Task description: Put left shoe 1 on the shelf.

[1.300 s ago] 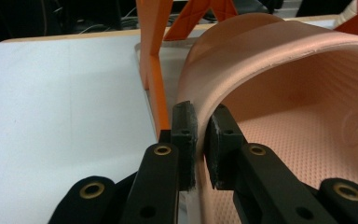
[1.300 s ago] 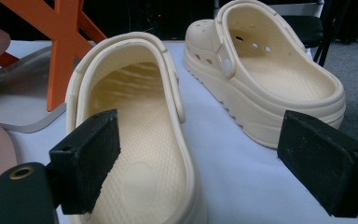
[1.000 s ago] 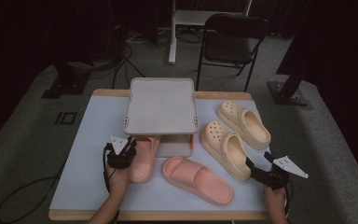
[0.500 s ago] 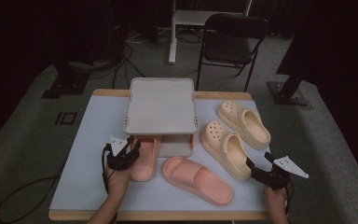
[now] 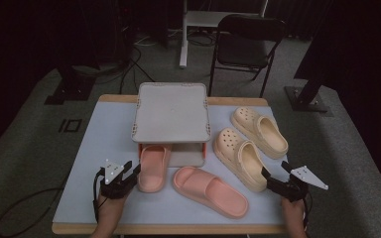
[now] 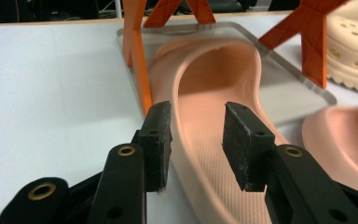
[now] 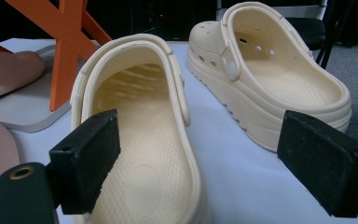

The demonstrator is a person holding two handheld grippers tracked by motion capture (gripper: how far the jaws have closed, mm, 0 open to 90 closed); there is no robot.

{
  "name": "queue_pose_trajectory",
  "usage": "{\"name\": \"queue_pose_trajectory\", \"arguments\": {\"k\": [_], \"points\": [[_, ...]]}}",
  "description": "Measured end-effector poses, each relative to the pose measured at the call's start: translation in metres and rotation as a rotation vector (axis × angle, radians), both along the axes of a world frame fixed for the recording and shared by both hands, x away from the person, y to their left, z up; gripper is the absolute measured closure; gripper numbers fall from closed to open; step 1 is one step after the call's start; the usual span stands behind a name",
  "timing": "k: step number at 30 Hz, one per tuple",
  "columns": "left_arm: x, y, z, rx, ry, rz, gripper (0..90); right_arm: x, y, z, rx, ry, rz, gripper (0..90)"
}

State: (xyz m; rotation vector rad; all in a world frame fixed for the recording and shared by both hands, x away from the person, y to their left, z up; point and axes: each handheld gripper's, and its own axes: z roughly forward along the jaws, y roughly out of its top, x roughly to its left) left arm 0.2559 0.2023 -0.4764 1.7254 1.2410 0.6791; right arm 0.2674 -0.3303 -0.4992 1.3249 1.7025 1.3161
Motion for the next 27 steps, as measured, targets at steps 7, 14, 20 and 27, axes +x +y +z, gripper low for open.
{"name": "queue_pose_trajectory", "arguments": {"k": [7,14,20,27], "points": [[-0.023,0.004,-0.007,0.032,-0.004,-0.029,62.7,0.000,0.000,0.000,-0.003,0.001,-0.008,12.7],[-0.039,-0.001,-0.008,0.046,-0.023,-0.061,65.5,0.001,0.003,0.000,-0.023,0.007,-0.011,12.7],[-0.050,-0.009,-0.012,0.068,-0.029,-0.094,76.1,0.001,0.004,0.000,-0.018,0.006,-0.010,12.6],[-0.056,-0.017,-0.020,0.092,-0.001,-0.129,88.6,0.001,0.002,-0.001,-0.011,0.012,-0.010,12.6]]}}
